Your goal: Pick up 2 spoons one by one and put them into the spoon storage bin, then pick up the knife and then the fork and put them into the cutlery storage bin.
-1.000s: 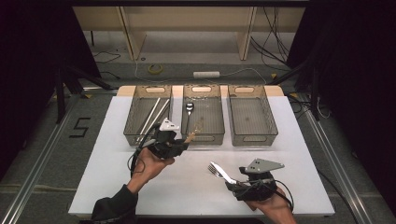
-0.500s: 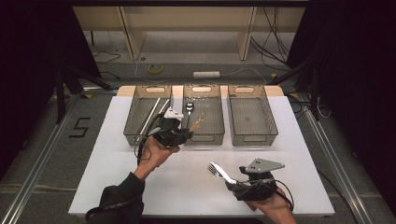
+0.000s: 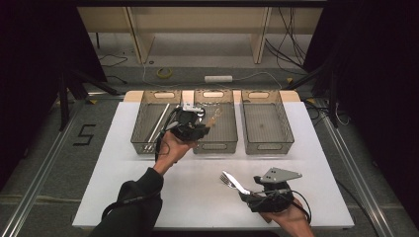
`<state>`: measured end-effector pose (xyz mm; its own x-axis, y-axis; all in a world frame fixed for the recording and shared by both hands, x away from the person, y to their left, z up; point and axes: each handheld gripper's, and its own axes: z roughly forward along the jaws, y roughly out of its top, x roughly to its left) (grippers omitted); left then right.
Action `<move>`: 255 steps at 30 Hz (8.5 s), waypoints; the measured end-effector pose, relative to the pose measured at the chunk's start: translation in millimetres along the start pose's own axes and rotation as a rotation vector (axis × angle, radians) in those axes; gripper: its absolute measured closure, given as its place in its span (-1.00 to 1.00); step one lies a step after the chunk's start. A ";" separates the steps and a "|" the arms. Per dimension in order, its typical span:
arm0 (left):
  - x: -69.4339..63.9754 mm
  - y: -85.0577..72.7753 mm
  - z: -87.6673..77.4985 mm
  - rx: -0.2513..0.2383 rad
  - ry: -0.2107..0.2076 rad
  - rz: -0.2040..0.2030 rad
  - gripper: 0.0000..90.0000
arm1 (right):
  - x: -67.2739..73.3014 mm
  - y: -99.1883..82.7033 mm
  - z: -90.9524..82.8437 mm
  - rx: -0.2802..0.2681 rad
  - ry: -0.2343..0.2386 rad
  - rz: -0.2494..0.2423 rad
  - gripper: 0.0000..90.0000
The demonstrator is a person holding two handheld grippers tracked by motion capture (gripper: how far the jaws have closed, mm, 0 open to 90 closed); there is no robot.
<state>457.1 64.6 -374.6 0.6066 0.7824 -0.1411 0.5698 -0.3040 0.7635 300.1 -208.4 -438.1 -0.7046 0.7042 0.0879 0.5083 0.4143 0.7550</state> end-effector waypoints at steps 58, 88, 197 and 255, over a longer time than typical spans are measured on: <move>37.5 15.8 65.2 0.068 0.126 -0.179 0.66 | -0.4 -1.1 0.1 0.001 0.006 -0.006 -0.42; 43.1 7.6 41.0 0.073 0.050 -0.201 0.05 | 0.2 -1.3 0.3 0.006 0.007 -0.005 -0.42; 4.0 -149.5 -105.3 -0.167 -0.061 0.146 -0.58 | 3.8 2.4 34.0 0.589 -0.068 -0.021 0.50; 10.5 -149.3 -109.6 -0.225 -0.085 0.096 -0.58 | -24.1 26.2 3.6 0.426 -0.050 -0.007 0.72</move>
<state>317.6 177.8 -421.1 0.7019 0.7043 -0.1065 0.3755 -0.2388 0.8955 332.2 -212.5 -422.8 -0.6894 0.7230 0.0446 0.6702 0.6132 0.4182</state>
